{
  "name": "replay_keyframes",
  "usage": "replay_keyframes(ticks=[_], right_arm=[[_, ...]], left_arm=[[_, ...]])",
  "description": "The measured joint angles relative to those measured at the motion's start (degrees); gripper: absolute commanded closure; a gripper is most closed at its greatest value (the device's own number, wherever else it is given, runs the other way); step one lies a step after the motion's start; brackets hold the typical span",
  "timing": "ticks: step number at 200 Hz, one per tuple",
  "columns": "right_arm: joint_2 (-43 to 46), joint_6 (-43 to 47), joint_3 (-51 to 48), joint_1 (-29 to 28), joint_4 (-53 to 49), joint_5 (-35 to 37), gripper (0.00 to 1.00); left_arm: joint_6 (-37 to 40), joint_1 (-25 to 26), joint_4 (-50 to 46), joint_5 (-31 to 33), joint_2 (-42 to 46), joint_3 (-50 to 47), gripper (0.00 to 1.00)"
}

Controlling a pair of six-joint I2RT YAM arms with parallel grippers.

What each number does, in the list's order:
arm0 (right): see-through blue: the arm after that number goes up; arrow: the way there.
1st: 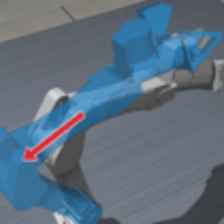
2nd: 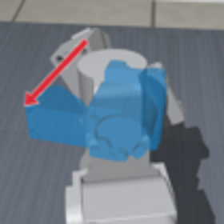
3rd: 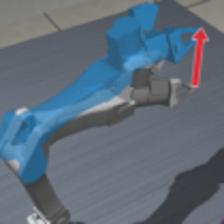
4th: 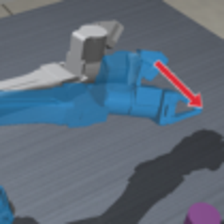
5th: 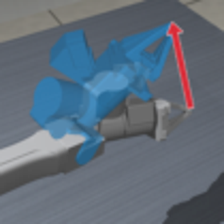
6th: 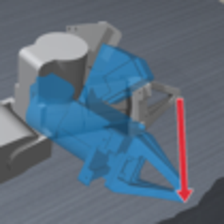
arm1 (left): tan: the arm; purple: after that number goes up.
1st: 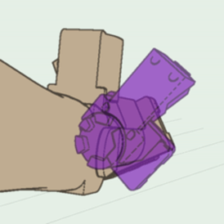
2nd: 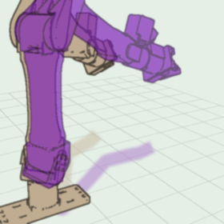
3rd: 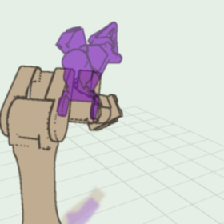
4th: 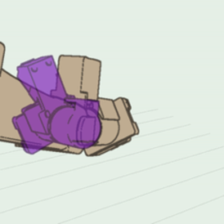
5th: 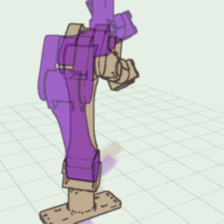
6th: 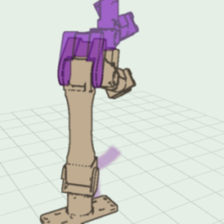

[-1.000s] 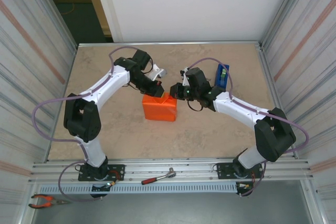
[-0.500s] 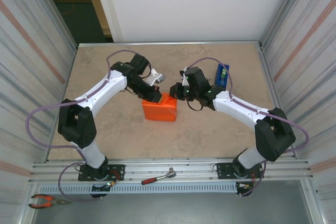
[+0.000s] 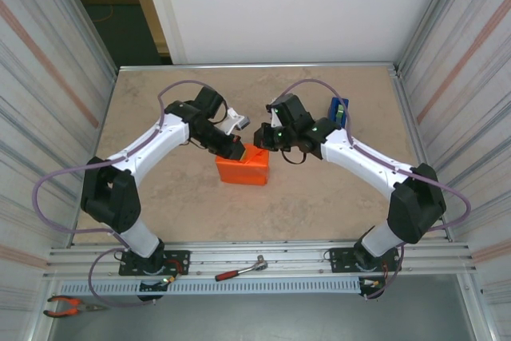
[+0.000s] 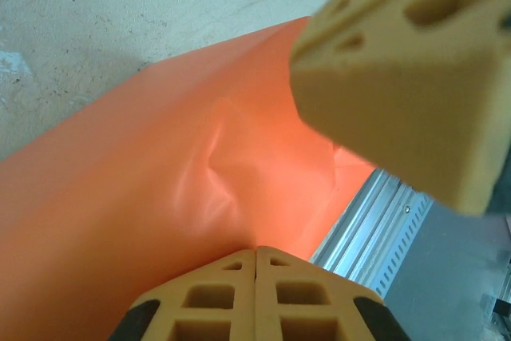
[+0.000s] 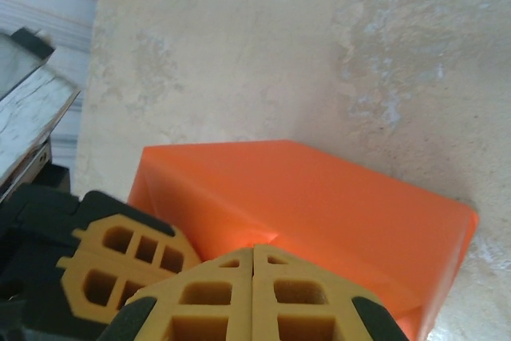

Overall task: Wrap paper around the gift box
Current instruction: Fold the wrapping paper for the gift box.

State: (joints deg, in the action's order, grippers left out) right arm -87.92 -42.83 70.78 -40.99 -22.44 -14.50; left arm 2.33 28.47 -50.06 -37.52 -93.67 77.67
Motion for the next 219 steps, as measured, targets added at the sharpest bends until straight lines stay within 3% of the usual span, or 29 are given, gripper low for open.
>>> replay_keyframes(ticks=[57,123,162,219], right_arm=[[-0.81,-0.7,-1.86,-2.64,1.11,1.73,1.0],[1.51,-2.1,-9.16,-3.45,10.88,4.52,1.0],[1.49,2.64,-9.97,-3.26,13.0,5.35,1.0],[1.36,10.54,-10.12,-0.44,13.11,2.49,1.0]], left_arm=[[-0.07,0.0,0.72,0.04,0.07,-0.2,1.0],[-2.4,-2.78,1.16,-1.99,0.15,-0.2,0.97],[-4.94,-7.91,2.91,-3.02,1.49,3.3,0.95],[-5.09,-7.89,3.82,-4.74,1.77,5.49,0.95]])
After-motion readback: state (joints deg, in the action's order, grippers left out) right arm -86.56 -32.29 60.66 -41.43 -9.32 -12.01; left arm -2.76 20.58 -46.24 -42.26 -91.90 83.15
